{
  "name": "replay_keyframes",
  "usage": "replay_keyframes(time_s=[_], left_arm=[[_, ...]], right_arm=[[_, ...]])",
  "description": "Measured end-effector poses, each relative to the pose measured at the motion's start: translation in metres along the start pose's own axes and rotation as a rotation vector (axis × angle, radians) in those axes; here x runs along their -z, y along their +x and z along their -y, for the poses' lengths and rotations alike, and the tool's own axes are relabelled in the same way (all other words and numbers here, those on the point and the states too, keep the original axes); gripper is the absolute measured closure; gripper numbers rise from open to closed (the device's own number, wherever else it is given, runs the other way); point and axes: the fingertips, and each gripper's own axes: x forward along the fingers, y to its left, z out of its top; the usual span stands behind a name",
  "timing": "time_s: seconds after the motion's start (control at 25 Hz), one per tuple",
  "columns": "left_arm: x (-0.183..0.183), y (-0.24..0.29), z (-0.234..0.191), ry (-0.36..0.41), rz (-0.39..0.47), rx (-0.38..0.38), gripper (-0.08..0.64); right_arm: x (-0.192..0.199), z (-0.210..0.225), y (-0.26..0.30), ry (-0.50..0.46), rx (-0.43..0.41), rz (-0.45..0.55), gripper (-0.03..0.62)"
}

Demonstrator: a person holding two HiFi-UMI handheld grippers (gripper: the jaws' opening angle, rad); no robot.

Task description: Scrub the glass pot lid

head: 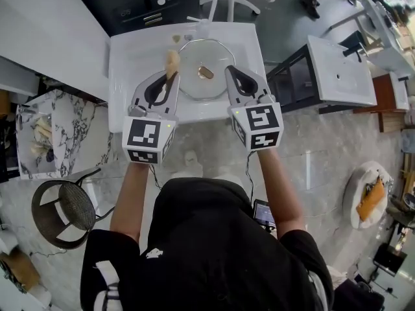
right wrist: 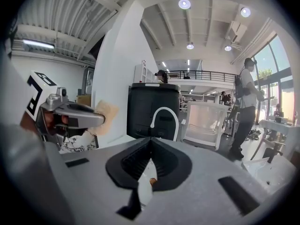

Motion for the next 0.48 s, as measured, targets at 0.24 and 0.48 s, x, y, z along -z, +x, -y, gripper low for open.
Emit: replay_keyframes(time_s=[0.24,0.48], left_arm=[[0.013,0.015,-0.014,-0.01,-0.023,0.023,0.541],[0.029,0.034,-0.025,-0.03,-0.058,0.04,0.541]], right_arm=[[0.009,0.0,0.026,0.007,0.001,-0.043,0.594],[0.028,0.006,0.046,0.024,-0.007,-0.095,0.594]])
